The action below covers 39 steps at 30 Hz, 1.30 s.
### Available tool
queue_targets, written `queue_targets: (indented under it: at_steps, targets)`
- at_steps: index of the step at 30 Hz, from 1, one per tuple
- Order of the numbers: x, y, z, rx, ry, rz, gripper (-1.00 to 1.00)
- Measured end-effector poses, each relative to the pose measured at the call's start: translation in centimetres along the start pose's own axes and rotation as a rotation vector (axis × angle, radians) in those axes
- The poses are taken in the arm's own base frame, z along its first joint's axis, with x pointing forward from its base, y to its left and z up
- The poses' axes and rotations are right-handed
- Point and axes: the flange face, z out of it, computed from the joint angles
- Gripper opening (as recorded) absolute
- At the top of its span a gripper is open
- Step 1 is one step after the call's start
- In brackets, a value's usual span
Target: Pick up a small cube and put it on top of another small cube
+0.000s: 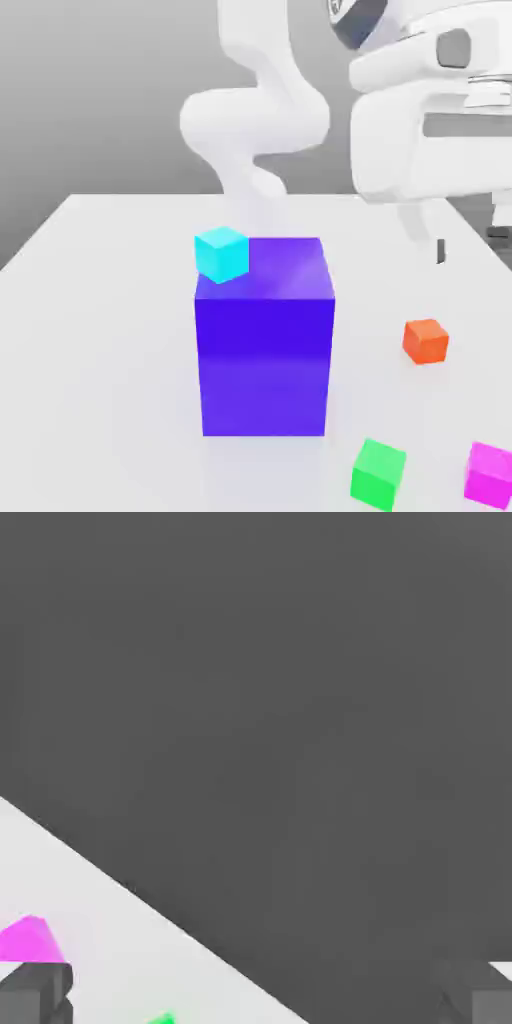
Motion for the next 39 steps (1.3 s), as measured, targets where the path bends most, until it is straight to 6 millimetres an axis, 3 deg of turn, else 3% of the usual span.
queue_targets:
  at_steps: [6, 10, 15, 16, 23, 28, 39]
  targets:
    - [-4.1, -4.2, 10.5, -0.021, -0.147, -0.211, 0.0]
    - [-8.3, -6.4, 17.2, -0.029, -0.246, -0.353, 0.0]
    - [-11.6, -6.9, 24.5, -0.03, -0.29, -0.415, 0.0]
    - [-12.0, -6.7, 25.6, -0.03, -0.29, -0.416, -1.0]
    - [-12.0, -6.7, 25.8, -0.03, -0.292, -0.417, -1.0]
    - [-10.4, -6.8, 20.3, -0.032, -0.292, -0.429, -1.0]
    - [-8.4, 2.0, 15.8, -0.02, -0.298, -0.65, -1.0]
